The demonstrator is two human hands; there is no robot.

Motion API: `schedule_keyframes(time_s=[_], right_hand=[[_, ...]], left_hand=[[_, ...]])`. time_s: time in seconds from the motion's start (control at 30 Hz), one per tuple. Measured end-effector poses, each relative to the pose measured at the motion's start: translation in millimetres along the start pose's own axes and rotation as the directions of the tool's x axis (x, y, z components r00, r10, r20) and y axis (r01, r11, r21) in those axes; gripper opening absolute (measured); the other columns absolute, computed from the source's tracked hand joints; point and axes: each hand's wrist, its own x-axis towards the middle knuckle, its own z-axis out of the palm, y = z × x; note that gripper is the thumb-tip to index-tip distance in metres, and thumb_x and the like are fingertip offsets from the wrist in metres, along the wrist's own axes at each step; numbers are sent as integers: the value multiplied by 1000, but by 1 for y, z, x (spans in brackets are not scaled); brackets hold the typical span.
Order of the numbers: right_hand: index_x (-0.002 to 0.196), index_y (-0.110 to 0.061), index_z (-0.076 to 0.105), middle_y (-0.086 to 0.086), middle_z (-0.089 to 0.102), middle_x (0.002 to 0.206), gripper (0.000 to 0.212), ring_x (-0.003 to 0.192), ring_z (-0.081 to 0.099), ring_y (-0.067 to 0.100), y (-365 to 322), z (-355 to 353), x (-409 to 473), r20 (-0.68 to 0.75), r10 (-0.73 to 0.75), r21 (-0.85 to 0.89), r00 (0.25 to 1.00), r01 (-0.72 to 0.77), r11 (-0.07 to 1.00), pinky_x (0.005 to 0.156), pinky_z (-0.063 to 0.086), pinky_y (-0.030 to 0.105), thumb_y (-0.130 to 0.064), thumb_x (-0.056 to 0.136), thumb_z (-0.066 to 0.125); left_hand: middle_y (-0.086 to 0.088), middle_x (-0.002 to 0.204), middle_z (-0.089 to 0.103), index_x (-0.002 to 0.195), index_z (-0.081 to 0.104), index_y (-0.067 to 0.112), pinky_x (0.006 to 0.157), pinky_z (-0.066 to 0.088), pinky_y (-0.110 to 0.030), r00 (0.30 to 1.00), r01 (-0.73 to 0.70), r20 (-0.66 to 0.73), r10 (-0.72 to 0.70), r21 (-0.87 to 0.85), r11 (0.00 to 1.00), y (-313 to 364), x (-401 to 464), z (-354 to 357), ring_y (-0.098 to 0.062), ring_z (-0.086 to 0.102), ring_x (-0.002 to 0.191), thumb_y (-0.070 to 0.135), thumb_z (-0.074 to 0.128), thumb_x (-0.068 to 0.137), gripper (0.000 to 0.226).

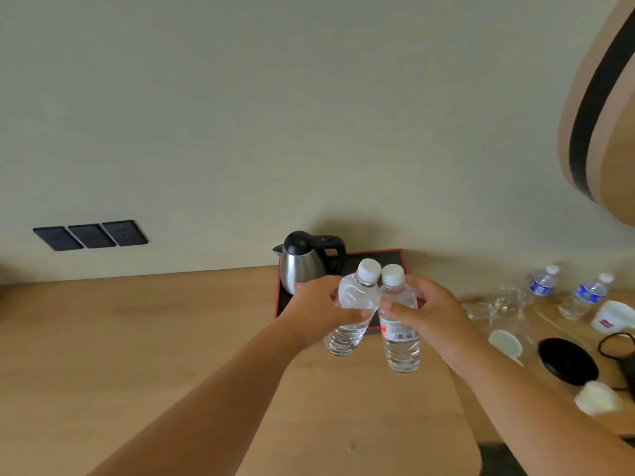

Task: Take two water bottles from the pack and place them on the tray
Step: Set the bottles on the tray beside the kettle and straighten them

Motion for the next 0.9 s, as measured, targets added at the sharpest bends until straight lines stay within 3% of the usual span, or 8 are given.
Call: schedule_keyframes(time_s=[0.13,0.23,0.3,0.47,0.6,0.73,0.83,0.9], right_hand=[[108,-41,68,-13,76,103,39,93,73,5,36,-1,24,65,33,-46,997,-31,998,81,59,34,-30,76,87],[114,-38,63,-10,71,109,47,102,69,11,62,3,33,110,76,-83,991,-67,994,86,57,37,-37,73,85],[113,-32,61,-9,66,109,42,102,66,12,75,4,34,147,97,-81,984,-86,993,83,54,32,-27,78,84],[110,-28,58,-8,64,101,38,94,64,10,93,1,37,253,131,-63,958,-119,991,79,51,24,-11,83,80],[109,-27,60,1,66,106,38,94,63,10,92,2,47,333,137,-103,933,-109,989,88,55,35,-8,82,78],[110,-25,60,-1,62,98,39,90,59,12,92,7,48,364,190,-114,912,-159,981,82,51,32,-4,81,74],[108,-23,60,4,61,96,41,88,58,15,93,10,48,320,224,-107,921,-200,974,77,47,32,1,77,72],[106,-25,60,5,61,96,41,87,57,15,91,14,46,307,227,-111,924,-202,973,77,47,33,1,76,72]], left_hand=[[-2,98,76,96,73,23,91,58,-47,992,125,17,-128,108,986,-15,17,28,-24,72,98,57,73,68,45],[0,99,76,96,73,26,86,58,-39,973,229,20,-231,58,972,-35,25,48,-21,72,95,52,79,67,39],[1,100,76,98,73,26,84,58,-38,960,279,11,-279,4,960,-45,29,59,-20,72,96,43,82,62,41],[-7,94,74,94,70,20,83,59,-49,962,270,47,-270,1,963,-58,40,79,-18,63,79,33,73,52,44],[3,77,61,90,65,16,73,48,-39,965,259,50,-256,-60,964,-74,38,89,-16,53,73,22,70,58,33],[-8,85,66,96,61,23,74,47,-35,962,271,-7,-274,-135,953,-74,32,96,-15,55,76,13,72,63,36],[2,77,56,91,59,11,68,42,-34,971,241,27,-239,-83,967,-73,34,98,-15,48,72,14,69,62,31],[11,72,55,83,60,19,64,42,-31,975,222,27,-220,-59,973,-77,34,98,-11,48,66,16,71,63,23]])
